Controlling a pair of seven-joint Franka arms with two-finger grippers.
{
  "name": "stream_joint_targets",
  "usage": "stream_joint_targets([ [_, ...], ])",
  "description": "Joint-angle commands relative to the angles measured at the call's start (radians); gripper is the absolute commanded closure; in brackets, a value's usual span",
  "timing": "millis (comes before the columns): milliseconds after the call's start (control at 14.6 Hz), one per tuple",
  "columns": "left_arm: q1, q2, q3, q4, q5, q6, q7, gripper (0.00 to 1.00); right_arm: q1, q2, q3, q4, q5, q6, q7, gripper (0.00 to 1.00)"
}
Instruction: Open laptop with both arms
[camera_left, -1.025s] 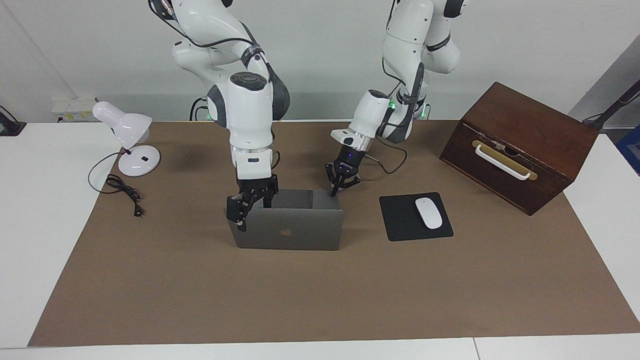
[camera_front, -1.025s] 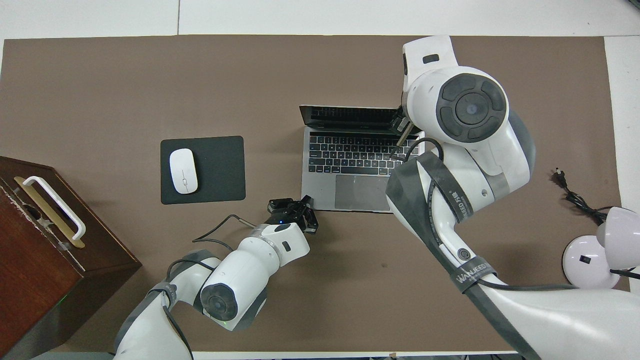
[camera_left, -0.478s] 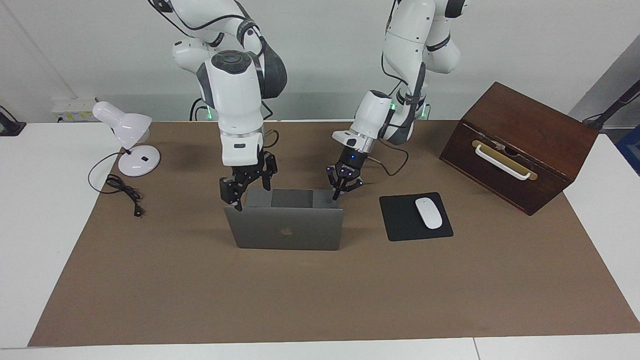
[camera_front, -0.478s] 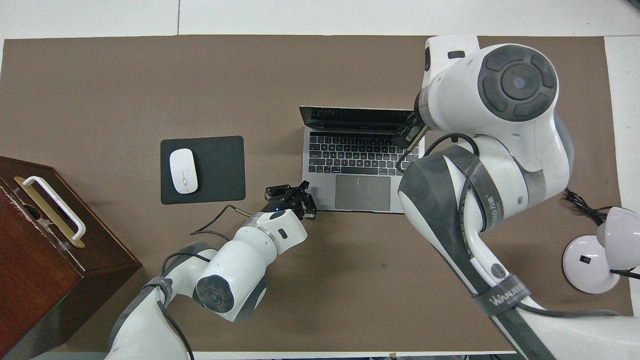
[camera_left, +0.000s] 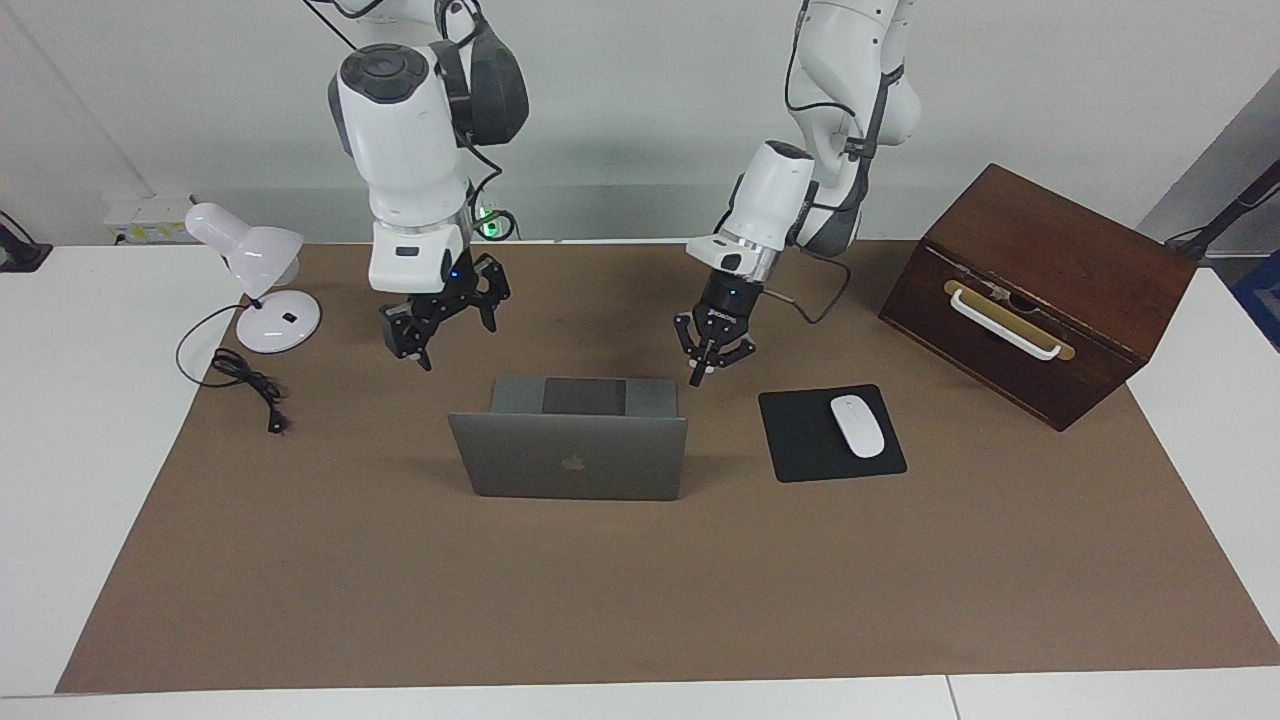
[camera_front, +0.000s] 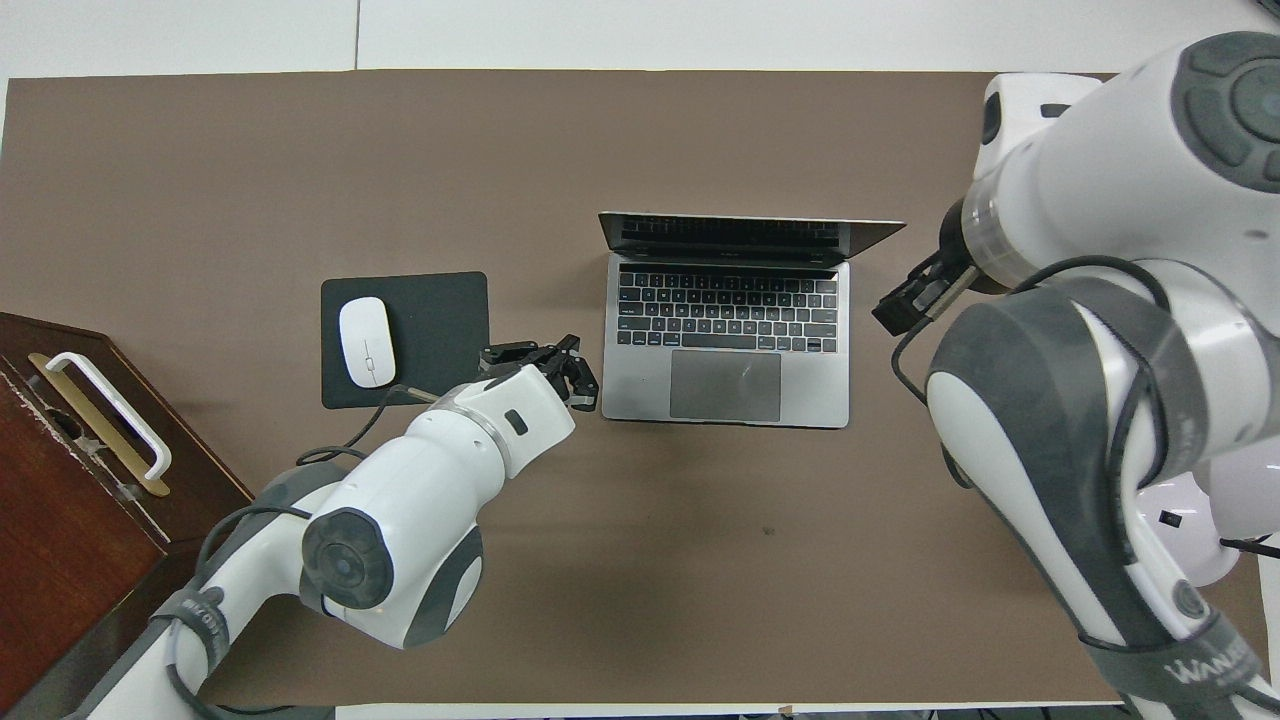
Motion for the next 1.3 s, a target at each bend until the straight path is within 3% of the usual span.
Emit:
stream_joint_targets([
  [0,0.039,-0.098,-0.005,0.064,-0.012,-0.248,0.01,1.0,-0.031,-0.049,0.008,-0.01,0.031,-0.09,0.089,0.0],
  [273,0.142,-0.172,-0.002,0.222,-0.003,-0.625,0.103,1.0,-0.067,-0.092,0.006,-0.014,0.036,-0.207,0.152,0.0],
  [342,0.169,-0.192,-0.002,0.245,-0.001,-0.693,0.123,0.81,-0.078,-0.104,0.006,-0.019,0.036,-0.233,0.183,0.0],
  [410,0.199,-0.212,-0.002,0.255,0.002,-0.742,0.126,0.5,-0.083,-0.121,0.006,-0.027,0.047,-0.261,0.23,0.0],
  [478,0.228,-0.236,-0.002,0.255,0.003,-0.773,0.126,0.0,-0.083,-0.135,0.006,-0.034,0.062,-0.275,0.276,0.0],
  [752,0.367,-0.283,0.001,0.285,0.019,-0.922,0.261,0.0,-0.127,-0.141,0.003,-0.03,0.062,-0.284,0.353,0.0],
  [1025,0.521,-0.276,0.001,0.414,0.019,-1.153,0.303,0.0,-0.146,-0.139,-0.087,-0.019,0.062,-0.278,0.35,0.0],
  [1230,0.627,-0.273,0.001,0.453,0.019,-1.2,0.321,0.0,-0.135,-0.142,-0.141,-0.017,0.06,-0.29,0.353,0.0],
])
